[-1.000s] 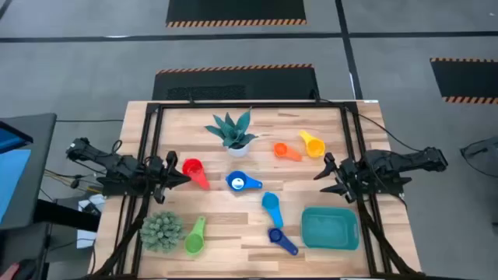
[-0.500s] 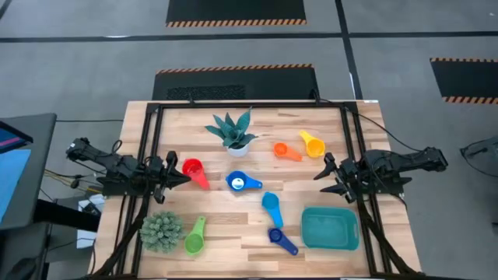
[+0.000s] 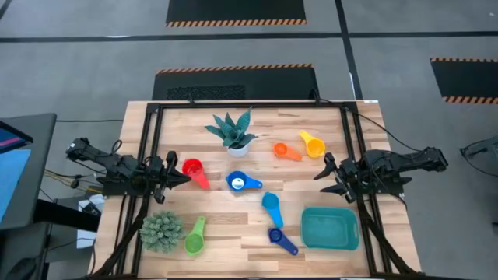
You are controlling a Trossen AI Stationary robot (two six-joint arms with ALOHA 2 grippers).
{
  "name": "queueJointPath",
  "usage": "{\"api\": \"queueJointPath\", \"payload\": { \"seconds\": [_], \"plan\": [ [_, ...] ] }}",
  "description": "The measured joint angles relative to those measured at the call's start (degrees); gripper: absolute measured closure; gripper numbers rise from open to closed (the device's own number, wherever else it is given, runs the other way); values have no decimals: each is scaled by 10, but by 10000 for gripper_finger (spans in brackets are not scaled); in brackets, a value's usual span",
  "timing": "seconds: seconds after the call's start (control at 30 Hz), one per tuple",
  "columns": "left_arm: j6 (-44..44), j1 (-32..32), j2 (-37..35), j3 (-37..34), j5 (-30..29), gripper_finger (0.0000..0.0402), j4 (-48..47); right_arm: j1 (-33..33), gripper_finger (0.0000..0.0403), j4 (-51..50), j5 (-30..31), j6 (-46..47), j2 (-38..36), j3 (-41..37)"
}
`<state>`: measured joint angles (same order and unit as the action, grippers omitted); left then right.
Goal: Nest measuring cups in basket
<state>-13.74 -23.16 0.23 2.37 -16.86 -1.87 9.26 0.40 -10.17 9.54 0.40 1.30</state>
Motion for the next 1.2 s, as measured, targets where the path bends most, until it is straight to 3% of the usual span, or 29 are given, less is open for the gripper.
{"api": "queueJointPath", "payload": {
  "seconds": [0.43,0.67,1.2],
  "plan": [
    [2,0,0,0,-3,401,0,0,163,0,0,0,0,0],
    [-69,0,0,0,0,401,0,0,163,0,0,0,0,0],
    [-53,0,0,0,1,401,0,0,163,10,8,-4,0,-1]
  ]
}}
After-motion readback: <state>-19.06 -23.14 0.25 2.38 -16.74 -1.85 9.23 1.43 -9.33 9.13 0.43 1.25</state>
